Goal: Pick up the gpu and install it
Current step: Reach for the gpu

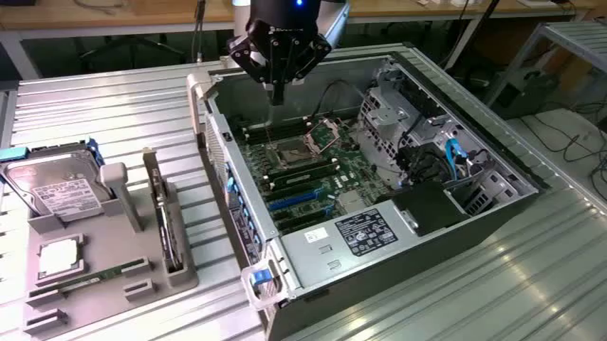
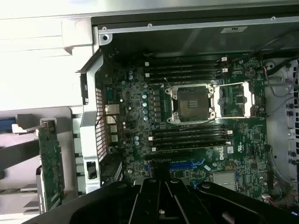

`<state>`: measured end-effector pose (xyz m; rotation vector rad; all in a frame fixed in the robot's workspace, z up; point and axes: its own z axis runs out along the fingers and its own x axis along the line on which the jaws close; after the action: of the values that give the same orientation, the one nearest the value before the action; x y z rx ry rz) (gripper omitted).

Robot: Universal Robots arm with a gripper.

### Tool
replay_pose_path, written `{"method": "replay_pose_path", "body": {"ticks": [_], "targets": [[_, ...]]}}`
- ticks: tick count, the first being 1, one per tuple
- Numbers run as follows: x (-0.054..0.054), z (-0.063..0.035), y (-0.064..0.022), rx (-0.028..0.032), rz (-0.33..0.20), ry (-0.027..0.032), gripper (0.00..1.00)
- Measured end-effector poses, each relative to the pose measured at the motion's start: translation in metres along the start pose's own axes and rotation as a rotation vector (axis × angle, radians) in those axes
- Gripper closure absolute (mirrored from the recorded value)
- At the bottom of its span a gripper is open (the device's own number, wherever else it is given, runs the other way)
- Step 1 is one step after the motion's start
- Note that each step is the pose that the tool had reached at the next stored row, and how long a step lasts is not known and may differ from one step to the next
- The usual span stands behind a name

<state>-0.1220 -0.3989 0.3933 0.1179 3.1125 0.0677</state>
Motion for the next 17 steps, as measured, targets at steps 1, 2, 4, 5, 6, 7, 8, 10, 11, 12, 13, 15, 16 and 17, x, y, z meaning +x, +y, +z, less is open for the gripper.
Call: {"method": "replay_pose_path", "body": {"ticks": [1, 2, 4, 5, 6, 7, 8, 10, 11, 12, 13, 15, 16, 17], "targets": [[0.0009, -0.0001, -0.0001, 0.0001, 0.000, 0.0000, 0.89], [0.0017, -0.0001, -0.0001, 0.0000, 0.000, 0.0000, 0.89], [0.0025, -0.0001, -0.0002, 0.0001, 0.000, 0.0000, 0.89], [0.0029, -0.0001, -0.0002, 0.0000, 0.000, 0.0000, 0.89], [0.0031, -0.0001, -0.0002, 0.0000, 0.000, 0.0000, 0.89], [0.0037, -0.0001, -0.0003, 0.0000, 0.000, 0.0000, 0.89], [0.0040, -0.0001, -0.0003, 0.0000, 0.000, 0.0000, 0.89], [0.0044, -0.0001, -0.0003, 0.0001, 0.000, 0.0000, 0.89], [0.0047, -0.0001, -0.0004, 0.0000, 0.000, 0.0000, 0.89], [0.0050, -0.0002, -0.0004, 0.0000, 0.000, 0.0000, 0.89], [0.0051, -0.0001, -0.0004, 0.0000, 0.000, 0.0000, 0.89], [0.0056, -0.0002, -0.0004, 0.0000, 0.000, 0.0000, 0.89], [0.0059, -0.0002, -0.0005, 0.0000, 0.000, 0.0000, 0.89], [0.0062, -0.0002, -0.0005, 0.0000, 0.000, 0.0000, 0.89]]}}
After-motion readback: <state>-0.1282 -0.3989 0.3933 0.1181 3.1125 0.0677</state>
